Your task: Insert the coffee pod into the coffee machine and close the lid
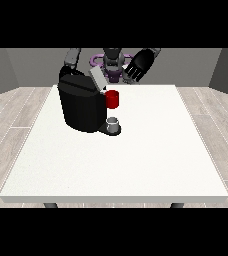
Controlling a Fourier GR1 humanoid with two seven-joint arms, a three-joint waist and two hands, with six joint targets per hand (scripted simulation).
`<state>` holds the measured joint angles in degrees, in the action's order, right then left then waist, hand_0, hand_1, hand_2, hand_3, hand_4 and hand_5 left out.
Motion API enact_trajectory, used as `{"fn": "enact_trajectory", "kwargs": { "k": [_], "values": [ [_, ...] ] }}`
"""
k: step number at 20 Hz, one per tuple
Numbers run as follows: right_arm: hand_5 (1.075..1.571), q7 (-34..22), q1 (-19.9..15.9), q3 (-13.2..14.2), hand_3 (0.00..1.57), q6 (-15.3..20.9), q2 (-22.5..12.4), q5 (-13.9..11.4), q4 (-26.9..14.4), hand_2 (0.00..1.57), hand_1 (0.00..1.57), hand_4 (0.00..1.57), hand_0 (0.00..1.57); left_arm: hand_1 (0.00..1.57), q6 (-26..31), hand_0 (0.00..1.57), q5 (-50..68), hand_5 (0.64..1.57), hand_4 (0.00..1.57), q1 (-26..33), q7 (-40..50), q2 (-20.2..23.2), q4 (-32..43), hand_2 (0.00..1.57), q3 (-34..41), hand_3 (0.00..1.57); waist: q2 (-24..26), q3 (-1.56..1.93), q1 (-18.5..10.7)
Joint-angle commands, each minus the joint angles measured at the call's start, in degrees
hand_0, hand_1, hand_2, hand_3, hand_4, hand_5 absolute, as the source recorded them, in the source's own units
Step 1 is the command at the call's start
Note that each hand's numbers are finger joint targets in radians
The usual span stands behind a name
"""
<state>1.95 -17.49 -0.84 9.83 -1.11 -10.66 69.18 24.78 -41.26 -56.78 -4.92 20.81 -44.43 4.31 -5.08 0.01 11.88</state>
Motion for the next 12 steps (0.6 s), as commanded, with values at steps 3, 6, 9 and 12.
{"fn": "enact_trajectory", "kwargs": {
  "k": [3, 6, 9, 12],
  "values": [
    [1.571, -0.3, -1.3, 0.2, 0.00, -1.6, -1.3, 0.8, 3.8, 0.00, 0.00, 0.00, 0.00, 1.26, 1.8, 1.26, 1.2, 1.571, 0.49, -6.7, 1.4, 4.5, 2.2, 1.29, 3.8, 1.27, -3.0, -0.01, 4.5],
    [1.571, -0.4, -4.3, 1.5, 0.00, -1.6, -3.1, 0.4, 3.4, 0.00, 0.00, 0.00, 0.00, 1.16, 1.8, 1.16, -0.4, 1.571, 0.48, -9.5, 1.2, 5.7, 1.9, 1.25, 2.6, 1.27, -6.0, 0.00, 4.6],
    [1.571, -2.2, -4.6, 0.8, 0.00, 0.9, -0.2, 0.2, 4.6, 0.00, 0.00, 0.27, 0.00, 1.25, 1.9, 1.25, 0.2, 1.571, 0.48, -9.6, 0.7, 5.6, 3.5, 1.30, 3.5, 1.25, -6.6, -0.01, 4.3],
    [1.571, -1.5, -4.1, 1.9, 0.00, 0.0, -1.5, 0.9, 5.0, 0.00, 0.00, 0.19, 0.00, 1.24, 0.9, 1.24, 0.5, 1.571, 0.48, -9.8, 0.3, 5.6, 4.0, 1.29, 4.1, 1.25, -7.5, 0.00, 5.1]
  ]
}}
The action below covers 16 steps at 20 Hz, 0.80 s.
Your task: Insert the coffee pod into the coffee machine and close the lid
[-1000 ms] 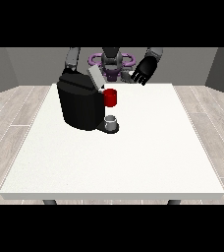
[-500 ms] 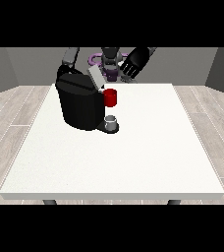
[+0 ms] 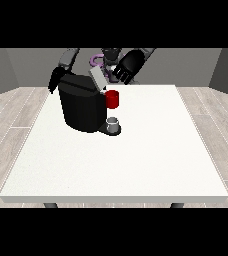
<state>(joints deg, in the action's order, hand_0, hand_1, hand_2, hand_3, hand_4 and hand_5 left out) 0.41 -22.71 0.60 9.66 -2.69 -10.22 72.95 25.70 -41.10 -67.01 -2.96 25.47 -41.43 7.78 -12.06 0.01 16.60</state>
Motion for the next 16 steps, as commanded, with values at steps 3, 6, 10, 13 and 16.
{"fn": "enact_trajectory", "kwargs": {
  "k": [3, 6, 10, 13, 16],
  "values": [
    [1.571, -4.1, -2.5, 0.1, 0.00, 0.7, 0.1, -0.1, 2.7, 0.00, 0.00, 0.00, 0.00, 1.26, -0.4, 1.26, -0.5, 1.571, 0.49, -0.8, -2.3, 1.7, 2.4, 1.30, 0.4, 1.24, -2.3, -0.02, 0.6],
    [1.571, -1.9, -3.4, 1.7, 0.00, -0.7, -1.8, 1.0, 2.0, 0.00, 0.00, 0.15, 0.00, 1.21, -0.1, 1.21, -0.7, 1.571, 0.47, -3.4, -1.5, 1.8, 2.5, 1.28, 0.5, 1.24, -4.1, 0.00, 1.6],
    [1.571, -0.1, -3.4, 4.1, 0.00, 0.4, -2.9, 0.9, -2.2, 0.00, 0.00, 0.00, 0.00, 1.19, -0.1, 1.19, -1.2, 1.571, 0.47, -2.9, -2.1, -1.0, 0.9, 1.26, -1.3, 1.23, -4.5, 0.01, -1.7],
    [1.571, -0.2, -3.0, 3.2, 0.00, 0.4, -1.7, 1.1, -2.1, 0.00, 0.00, 0.16, 0.00, 1.26, -0.9, 1.26, -1.7, 1.571, 0.43, -2.5, 0.8, -3.1, 2.2, 1.29, -1.5, 1.23, -3.2, 0.01, -1.1],
    [1.571, 1.1, -2.2, 2.9, 0.00, -0.8, -2.4, 1.4, -0.3, 0.00, 0.00, 0.15, 0.00, 1.24, -0.5, 1.24, -1.3, 1.571, 0.42, -2.9, -2.8, 0.4, 3.3, 1.28, -0.3, 1.23, -5.3, 0.00, 0.6]
  ]
}}
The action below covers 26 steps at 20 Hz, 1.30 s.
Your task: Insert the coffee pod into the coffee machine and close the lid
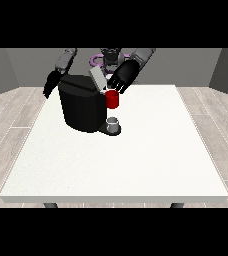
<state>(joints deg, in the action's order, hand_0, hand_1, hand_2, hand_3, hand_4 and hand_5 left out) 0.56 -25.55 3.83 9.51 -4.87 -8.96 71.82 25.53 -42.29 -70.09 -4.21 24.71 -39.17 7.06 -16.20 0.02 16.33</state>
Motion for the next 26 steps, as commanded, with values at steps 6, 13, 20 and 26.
{"fn": "enact_trajectory", "kwargs": {
  "k": [6, 13, 20, 26],
  "values": [
    [1.571, -0.1, -2.8, 1.2, 0.00, 1.4, -0.3, -0.2, -1.3, 0.00, 0.00, 0.17, 0.00, 1.20, -2.6, 1.20, -1.0, 1.571, 0.42, -0.5, 0.4, -3.5, 0.3, 1.25, -1.0, 1.20, -1.3, 0.00, -0.8],
    [1.571, -1.6, -1.8, -0.8, 0.00, -0.4, 0.0, 0.0, 2.4, 0.00, 0.00, 0.10, 0.00, 1.23, -0.8, 1.23, -0.4, 1.571, 0.39, -2.9, -2.8, 3.6, 3.0, 1.27, 1.9, 1.21, -1.8, -0.02, 2.2],
    [1.571, -0.4, -2.1, 0.0, 0.00, 3.4, 0.9, -1.8, -1.0, 0.00, 0.00, 0.00, 0.00, 1.20, -3.1, 1.20, -2.0, 1.571, 0.36, -3.1, -2.6, 0.2, 1.3, 1.22, -0.3, 1.18, -2.1, -0.01, -0.5],
    [1.571, -3.3, -2.7, -0.3, 0.00, 0.2, -0.6, -0.5, 1.1, 0.00, 0.00, 0.00, 0.00, 1.21, -6.3, 1.21, -5.3, 1.571, 0.00, -1.8, -1.9, 0.3, 2.4, 1.23, -2.2, 1.13, -0.8, -0.01, 1.6]
  ]
}}
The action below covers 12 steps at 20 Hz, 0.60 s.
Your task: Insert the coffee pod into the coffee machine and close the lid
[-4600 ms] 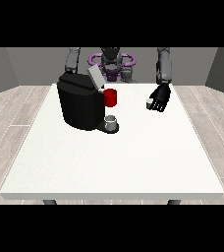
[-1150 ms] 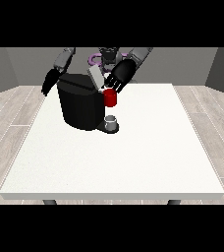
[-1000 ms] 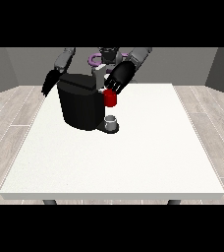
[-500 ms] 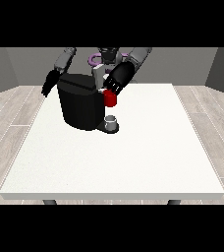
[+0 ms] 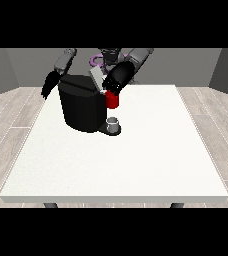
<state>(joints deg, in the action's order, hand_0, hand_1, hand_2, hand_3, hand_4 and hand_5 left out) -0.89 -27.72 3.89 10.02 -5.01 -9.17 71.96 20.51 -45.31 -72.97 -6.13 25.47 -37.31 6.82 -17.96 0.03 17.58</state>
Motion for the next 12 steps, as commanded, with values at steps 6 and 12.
{"fn": "enact_trajectory", "kwargs": {
  "k": [6, 12],
  "values": [
    [1.571, -0.7, -1.2, -0.6, 0.00, 2.7, 1.6, -1.4, 0.9, 0.00, 0.00, 0.00, 0.00, 1.16, -0.8, 1.16, -4.0, 1.571, 0.00, 0.8, -4.5, 2.4, 0.7, 1.18, -3.2, 1.05, -1.4, -0.02, -1.2],
    [1.571, -0.6, -0.3, -1.1, 0.00, 0.8, 0.7, -0.6, 3.0, 0.00, 0.00, 0.00, 0.00, 1.11, -6.0, 1.11, -3.1, 1.571, 0.00, 1.1, -5.5, 2.8, 2.1, 1.13, -0.2, 0.97, -3.6, -0.04, 1.8]
  ]
}}
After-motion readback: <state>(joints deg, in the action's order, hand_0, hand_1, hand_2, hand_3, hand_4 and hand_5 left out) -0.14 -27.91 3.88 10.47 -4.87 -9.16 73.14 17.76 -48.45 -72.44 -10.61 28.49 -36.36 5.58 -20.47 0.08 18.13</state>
